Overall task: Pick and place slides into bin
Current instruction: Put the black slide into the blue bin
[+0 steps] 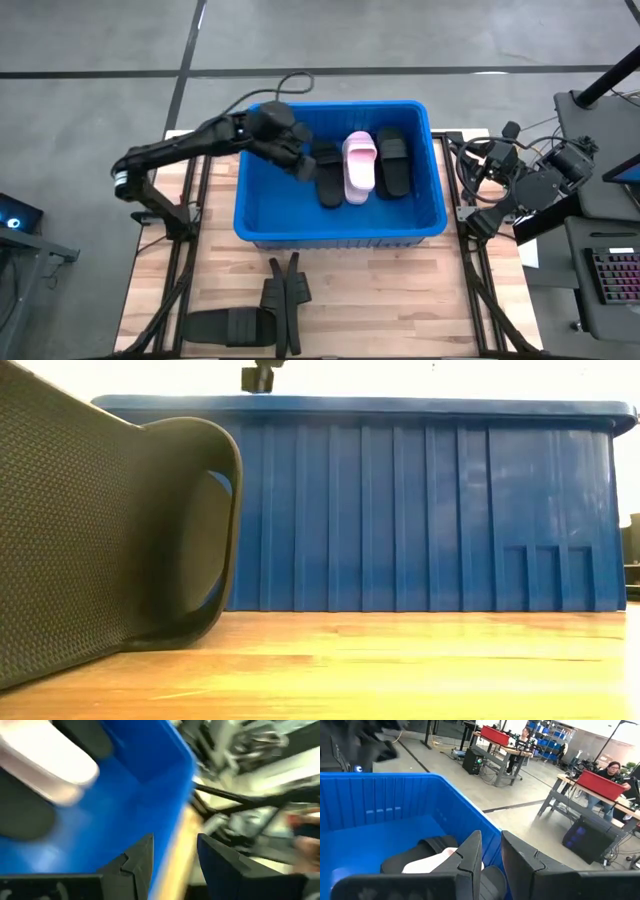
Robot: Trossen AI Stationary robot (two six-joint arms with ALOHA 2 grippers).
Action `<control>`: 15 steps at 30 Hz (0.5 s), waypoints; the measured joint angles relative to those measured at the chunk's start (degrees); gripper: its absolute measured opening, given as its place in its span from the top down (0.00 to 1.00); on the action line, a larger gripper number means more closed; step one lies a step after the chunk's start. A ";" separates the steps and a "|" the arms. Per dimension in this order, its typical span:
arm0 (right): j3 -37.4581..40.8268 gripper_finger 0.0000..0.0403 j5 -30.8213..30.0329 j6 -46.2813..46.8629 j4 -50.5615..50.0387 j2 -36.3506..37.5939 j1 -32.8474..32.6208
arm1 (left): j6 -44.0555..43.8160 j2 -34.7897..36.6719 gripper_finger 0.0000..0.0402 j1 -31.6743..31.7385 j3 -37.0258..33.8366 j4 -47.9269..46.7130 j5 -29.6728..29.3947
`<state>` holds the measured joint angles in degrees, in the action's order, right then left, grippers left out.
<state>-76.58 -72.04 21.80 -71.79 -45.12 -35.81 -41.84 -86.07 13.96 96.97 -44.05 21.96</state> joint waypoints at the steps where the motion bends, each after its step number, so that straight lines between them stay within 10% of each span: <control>1: 0.00 0.84 0.00 0.00 -0.02 0.00 -0.02 | -2.33 0.74 0.66 -0.78 -0.29 -0.04 1.38; 15: 0.00 0.84 2.36 13.68 0.45 -1.39 -0.02 | -15.02 4.49 0.66 -28.78 -1.85 -7.94 -1.86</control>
<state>-76.58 -69.69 35.48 -71.34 -46.51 -35.83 -56.85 -81.58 -14.82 95.12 -51.99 20.10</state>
